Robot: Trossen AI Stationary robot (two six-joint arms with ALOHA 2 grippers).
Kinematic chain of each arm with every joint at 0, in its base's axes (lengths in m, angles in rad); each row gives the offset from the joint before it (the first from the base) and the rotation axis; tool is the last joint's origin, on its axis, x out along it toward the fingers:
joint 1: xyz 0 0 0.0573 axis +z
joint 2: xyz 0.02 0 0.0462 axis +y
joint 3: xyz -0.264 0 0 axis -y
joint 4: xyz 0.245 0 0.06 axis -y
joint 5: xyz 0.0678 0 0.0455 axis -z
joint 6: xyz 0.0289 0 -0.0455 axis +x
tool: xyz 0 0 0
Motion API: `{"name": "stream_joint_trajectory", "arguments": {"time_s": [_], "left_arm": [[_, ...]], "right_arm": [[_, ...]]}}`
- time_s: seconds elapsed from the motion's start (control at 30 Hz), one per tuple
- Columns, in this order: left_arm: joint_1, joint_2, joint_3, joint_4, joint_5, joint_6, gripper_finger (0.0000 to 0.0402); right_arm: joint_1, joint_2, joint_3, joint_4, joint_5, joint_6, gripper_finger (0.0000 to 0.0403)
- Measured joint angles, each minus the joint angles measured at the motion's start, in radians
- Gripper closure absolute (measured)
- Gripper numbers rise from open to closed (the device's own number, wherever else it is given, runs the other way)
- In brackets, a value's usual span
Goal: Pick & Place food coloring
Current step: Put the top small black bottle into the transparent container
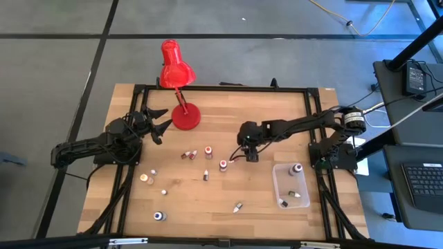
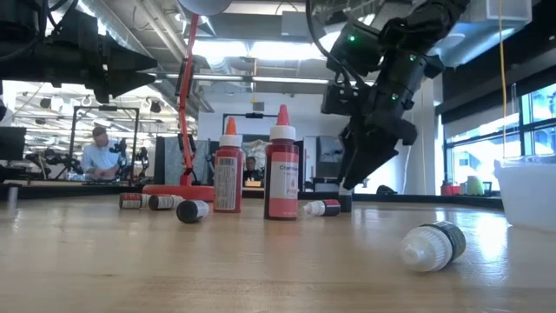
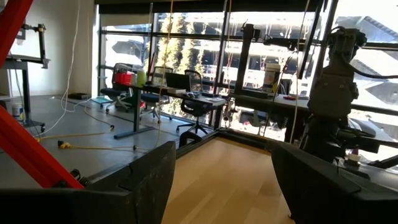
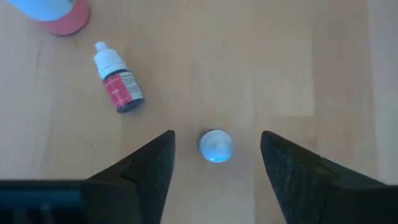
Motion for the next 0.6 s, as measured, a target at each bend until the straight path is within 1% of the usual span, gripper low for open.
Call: {"name": "stream_joint_trajectory", "arguments": {"time_s": [0.2,0.33,0.47,0.6], "left_arm": [[0.000,0.000,0.000,0.000,0.000,0.000,0.0142],[0.000,0.000,0.000,0.000,0.000,0.000,0.0142],[0.000,0.000,0.000,0.000,0.000,0.000,0.0142],[0.000,0.000,0.000,0.000,0.000,0.000,0.0142]], "right_arm": [[0.000,0.000,0.000,0.011,-0.001,-0.002,0.0235],[0.000,0.000,0.000,0.009,-0.001,-0.001,0.0265],[0.000,0.014,0.000,0.010,0.000,-0.001,0.0282],[0.000,0.038,0.000,0.014,0.000,-0.003,0.0286]]}}
